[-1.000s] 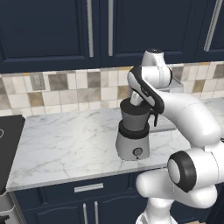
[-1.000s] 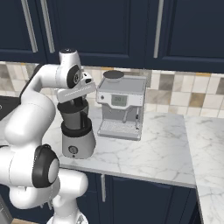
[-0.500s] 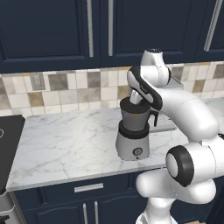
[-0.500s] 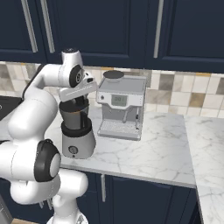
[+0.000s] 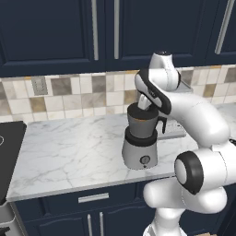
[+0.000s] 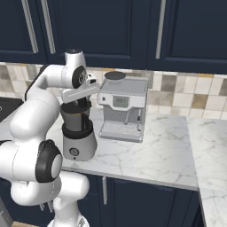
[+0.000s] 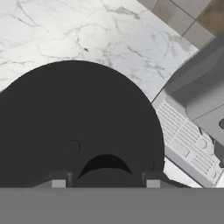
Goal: Open the blender lid, put the tangerine in the blender, close the lid, and start the blender.
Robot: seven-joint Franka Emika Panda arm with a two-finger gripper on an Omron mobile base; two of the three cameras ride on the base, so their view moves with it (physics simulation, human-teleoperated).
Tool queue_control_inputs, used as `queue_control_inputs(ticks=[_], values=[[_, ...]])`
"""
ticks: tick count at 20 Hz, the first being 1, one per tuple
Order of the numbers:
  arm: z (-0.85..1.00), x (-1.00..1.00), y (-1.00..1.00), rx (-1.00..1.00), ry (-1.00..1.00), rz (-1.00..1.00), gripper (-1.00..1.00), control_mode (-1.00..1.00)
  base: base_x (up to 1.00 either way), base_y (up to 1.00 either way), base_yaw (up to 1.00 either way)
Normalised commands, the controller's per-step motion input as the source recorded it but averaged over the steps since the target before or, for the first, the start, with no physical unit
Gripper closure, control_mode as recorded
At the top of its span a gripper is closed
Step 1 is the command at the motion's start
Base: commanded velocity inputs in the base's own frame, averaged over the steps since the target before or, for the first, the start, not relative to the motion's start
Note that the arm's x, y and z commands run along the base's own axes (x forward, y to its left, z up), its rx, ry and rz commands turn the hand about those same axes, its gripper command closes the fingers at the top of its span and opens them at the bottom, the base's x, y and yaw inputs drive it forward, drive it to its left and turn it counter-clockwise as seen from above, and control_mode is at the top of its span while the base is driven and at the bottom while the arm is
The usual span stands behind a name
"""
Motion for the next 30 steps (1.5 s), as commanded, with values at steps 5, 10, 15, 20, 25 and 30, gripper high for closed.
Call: queue_control_inputs(ticks=[5,10,15,20,25,30], values=[[0.12,0.02,0.01,0.0,0.06,0.0,1.0,-1.0,0.0,0.0,0.0],[0.0,-0.02,0.0,0.0,0.09,0.0,1.0,-1.0,0.0,0.0,0.0],[-0.07,0.0,0.0,0.0,0.03,0.0,1.0,-1.0,0.0,0.0,0.0],[-0.24,-0.14,0.0,0.0,0.0,0.0,1.0,-1.0,0.0,0.0,0.0],[-0.15,-0.05,0.01,0.0,0.0,0.0,1.0,-1.0,0.0,0.0,0.0],[0.05,-0.04,0.0,0.0,0.01,0.0,1.0,-1.0,0.0,0.0,0.0]])
